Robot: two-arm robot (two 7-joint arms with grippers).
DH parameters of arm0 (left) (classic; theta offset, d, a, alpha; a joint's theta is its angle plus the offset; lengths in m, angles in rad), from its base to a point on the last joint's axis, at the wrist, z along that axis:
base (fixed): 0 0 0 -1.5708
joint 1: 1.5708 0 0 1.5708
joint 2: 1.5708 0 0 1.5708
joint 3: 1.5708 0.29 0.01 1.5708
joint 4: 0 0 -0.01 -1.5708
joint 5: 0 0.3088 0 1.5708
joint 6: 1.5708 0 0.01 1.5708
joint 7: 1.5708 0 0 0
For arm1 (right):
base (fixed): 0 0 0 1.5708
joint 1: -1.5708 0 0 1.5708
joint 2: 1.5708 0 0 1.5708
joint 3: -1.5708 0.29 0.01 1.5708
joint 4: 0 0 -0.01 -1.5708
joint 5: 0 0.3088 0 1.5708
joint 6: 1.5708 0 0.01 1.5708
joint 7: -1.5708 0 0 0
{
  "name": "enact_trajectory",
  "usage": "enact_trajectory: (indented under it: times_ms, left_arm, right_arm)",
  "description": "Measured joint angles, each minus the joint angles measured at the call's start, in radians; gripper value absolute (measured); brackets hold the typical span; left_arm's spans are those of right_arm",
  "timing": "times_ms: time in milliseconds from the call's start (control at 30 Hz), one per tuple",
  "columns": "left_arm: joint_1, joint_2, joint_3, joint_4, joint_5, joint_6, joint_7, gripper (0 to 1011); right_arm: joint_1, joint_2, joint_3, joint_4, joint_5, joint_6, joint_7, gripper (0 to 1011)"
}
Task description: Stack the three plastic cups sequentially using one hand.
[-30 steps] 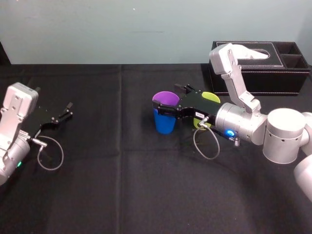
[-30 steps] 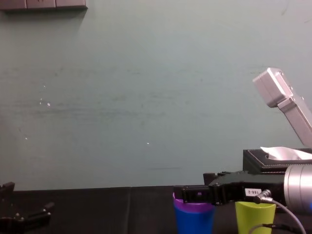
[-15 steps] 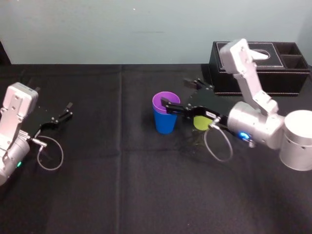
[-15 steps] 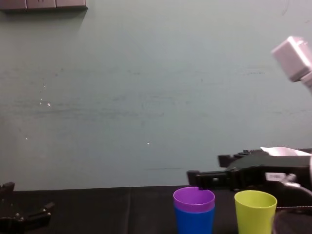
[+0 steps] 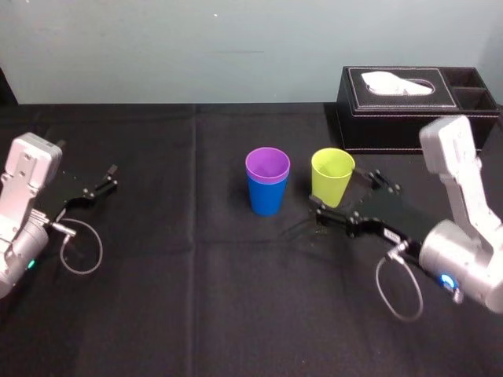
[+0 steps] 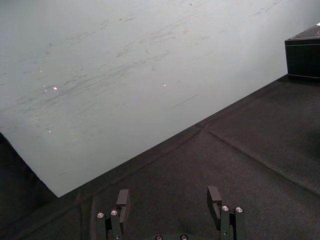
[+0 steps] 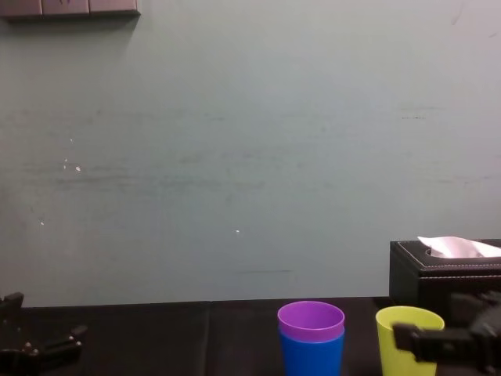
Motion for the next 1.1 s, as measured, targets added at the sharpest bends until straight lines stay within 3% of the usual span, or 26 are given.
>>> enact_trajectory:
  times_ms: [167,433,600,767,1100]
  left_arm:
    - [0.000,0.000,0.000,0.000,0.000,0.000,0.000,1011]
    - [0.000,0.000,0.000,0.000,0.000,0.000,0.000,1011]
    - [0.000,0.000,0.000,0.000,0.000,0.000,0.000,1011]
    - [0.000,0.000,0.000,0.000,0.000,0.000,0.000,1011]
    - [0.000,0.000,0.000,0.000,0.000,0.000,0.000,1011]
  right_arm:
    - [-0.072,-0.002,0.037,-0.017,-0.010,-0.004,-0.034,1003]
    - [-0.107,-0.022,0.068,0.008,-0.038,-0.010,-0.062,1003]
    - [-0.093,-0.061,0.078,0.055,-0.054,-0.038,-0.080,1003]
    - [-0.041,-0.100,0.069,0.115,-0.078,-0.054,-0.077,1003]
    - [0.025,-0.137,0.063,0.195,-0.093,-0.049,-0.036,1003]
